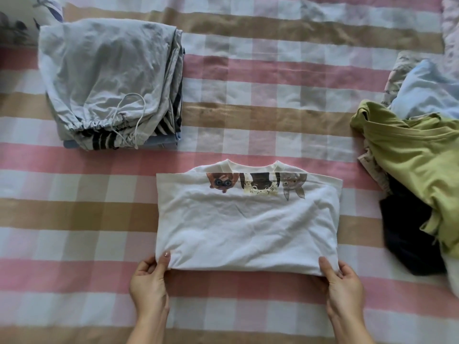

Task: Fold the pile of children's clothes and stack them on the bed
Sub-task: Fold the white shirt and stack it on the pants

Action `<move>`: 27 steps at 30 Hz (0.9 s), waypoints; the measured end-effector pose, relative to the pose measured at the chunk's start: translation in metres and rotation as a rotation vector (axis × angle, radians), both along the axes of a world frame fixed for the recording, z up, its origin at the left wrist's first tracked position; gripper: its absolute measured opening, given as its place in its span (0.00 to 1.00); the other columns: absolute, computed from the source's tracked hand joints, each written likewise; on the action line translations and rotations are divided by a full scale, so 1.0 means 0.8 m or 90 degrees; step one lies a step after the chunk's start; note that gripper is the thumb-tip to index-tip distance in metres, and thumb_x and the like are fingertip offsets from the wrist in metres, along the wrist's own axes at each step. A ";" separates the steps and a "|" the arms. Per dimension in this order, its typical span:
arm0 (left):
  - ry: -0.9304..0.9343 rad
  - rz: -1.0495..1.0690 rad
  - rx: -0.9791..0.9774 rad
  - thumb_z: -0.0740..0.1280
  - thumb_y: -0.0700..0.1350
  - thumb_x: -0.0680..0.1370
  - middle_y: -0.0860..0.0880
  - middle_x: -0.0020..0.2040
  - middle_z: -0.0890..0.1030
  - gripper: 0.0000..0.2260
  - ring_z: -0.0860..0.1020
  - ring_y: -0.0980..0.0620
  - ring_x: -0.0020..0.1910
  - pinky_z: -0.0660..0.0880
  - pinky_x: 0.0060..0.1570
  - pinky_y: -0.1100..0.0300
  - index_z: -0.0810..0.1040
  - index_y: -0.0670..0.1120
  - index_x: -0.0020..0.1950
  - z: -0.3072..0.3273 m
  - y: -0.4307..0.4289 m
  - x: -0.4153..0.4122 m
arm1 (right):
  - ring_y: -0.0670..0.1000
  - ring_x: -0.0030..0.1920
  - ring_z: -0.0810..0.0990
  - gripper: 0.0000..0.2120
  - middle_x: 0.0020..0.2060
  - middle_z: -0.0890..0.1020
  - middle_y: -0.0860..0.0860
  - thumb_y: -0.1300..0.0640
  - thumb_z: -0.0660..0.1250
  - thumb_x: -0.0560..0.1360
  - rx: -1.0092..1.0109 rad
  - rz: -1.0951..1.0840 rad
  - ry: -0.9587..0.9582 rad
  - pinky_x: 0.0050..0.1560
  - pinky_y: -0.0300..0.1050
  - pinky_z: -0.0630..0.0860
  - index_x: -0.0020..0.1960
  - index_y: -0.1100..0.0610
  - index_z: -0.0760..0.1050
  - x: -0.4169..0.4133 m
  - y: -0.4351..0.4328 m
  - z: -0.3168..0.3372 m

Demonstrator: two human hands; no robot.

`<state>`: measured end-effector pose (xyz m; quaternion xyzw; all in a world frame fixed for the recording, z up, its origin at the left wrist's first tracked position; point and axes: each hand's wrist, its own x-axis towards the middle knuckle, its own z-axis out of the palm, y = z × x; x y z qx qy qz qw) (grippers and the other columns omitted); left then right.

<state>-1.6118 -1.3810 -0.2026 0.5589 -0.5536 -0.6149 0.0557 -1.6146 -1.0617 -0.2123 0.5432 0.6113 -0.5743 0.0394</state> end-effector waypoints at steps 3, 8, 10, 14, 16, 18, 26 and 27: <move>-0.034 0.006 -0.063 0.70 0.36 0.72 0.59 0.26 0.80 0.07 0.77 0.66 0.28 0.73 0.33 0.76 0.74 0.45 0.38 -0.005 0.000 0.024 | 0.41 0.34 0.81 0.14 0.37 0.82 0.46 0.61 0.68 0.73 0.020 -0.017 -0.021 0.38 0.33 0.78 0.57 0.62 0.74 0.027 0.003 -0.003; -0.086 -0.058 -0.138 0.72 0.39 0.71 0.56 0.29 0.81 0.07 0.77 0.67 0.29 0.71 0.32 0.78 0.74 0.44 0.39 -0.001 0.002 0.023 | 0.44 0.37 0.77 0.06 0.37 0.80 0.49 0.59 0.69 0.74 0.106 0.007 -0.008 0.32 0.25 0.73 0.49 0.59 0.77 0.025 -0.004 0.006; -0.107 -0.123 -0.218 0.73 0.40 0.71 0.47 0.42 0.81 0.09 0.78 0.59 0.39 0.74 0.40 0.70 0.75 0.41 0.47 0.008 0.007 0.017 | 0.46 0.39 0.76 0.04 0.41 0.80 0.53 0.59 0.68 0.74 0.131 0.037 -0.006 0.31 0.23 0.71 0.49 0.58 0.76 0.020 -0.007 0.013; -0.034 -0.338 -0.474 0.71 0.37 0.72 0.39 0.51 0.76 0.12 0.72 0.41 0.52 0.70 0.52 0.48 0.75 0.36 0.54 0.031 0.044 -0.007 | 0.52 0.48 0.76 0.09 0.50 0.79 0.55 0.58 0.67 0.75 0.234 0.134 -0.001 0.47 0.42 0.72 0.54 0.58 0.75 0.013 -0.009 0.033; 0.061 -0.422 -0.476 0.68 0.38 0.74 0.45 0.47 0.77 0.07 0.73 0.46 0.48 0.70 0.49 0.57 0.77 0.38 0.50 0.043 0.076 -0.029 | 0.52 0.49 0.76 0.10 0.52 0.77 0.55 0.60 0.66 0.75 0.264 0.166 0.007 0.49 0.44 0.69 0.56 0.59 0.75 0.008 -0.010 0.041; 0.141 -0.503 -0.429 0.64 0.38 0.73 0.49 0.43 0.76 0.06 0.75 0.51 0.44 0.71 0.44 0.66 0.78 0.39 0.47 0.049 0.117 -0.052 | 0.53 0.51 0.75 0.10 0.51 0.74 0.52 0.62 0.65 0.75 0.286 0.200 0.016 0.50 0.46 0.70 0.56 0.58 0.75 0.003 -0.012 0.048; 0.207 -0.790 -0.381 0.67 0.35 0.73 0.46 0.44 0.78 0.05 0.77 0.46 0.42 0.76 0.40 0.51 0.77 0.40 0.48 0.026 0.278 -0.111 | 0.54 0.51 0.76 0.13 0.49 0.76 0.52 0.66 0.68 0.72 0.277 0.199 0.002 0.53 0.47 0.74 0.56 0.60 0.76 -0.004 -0.008 0.038; 0.195 -0.812 -0.405 0.68 0.36 0.73 0.45 0.45 0.77 0.06 0.77 0.45 0.42 0.76 0.40 0.50 0.77 0.40 0.49 0.022 0.292 -0.117 | 0.54 0.50 0.77 0.14 0.48 0.76 0.52 0.65 0.69 0.71 0.269 0.189 -0.005 0.51 0.46 0.74 0.56 0.60 0.76 -0.002 -0.005 0.036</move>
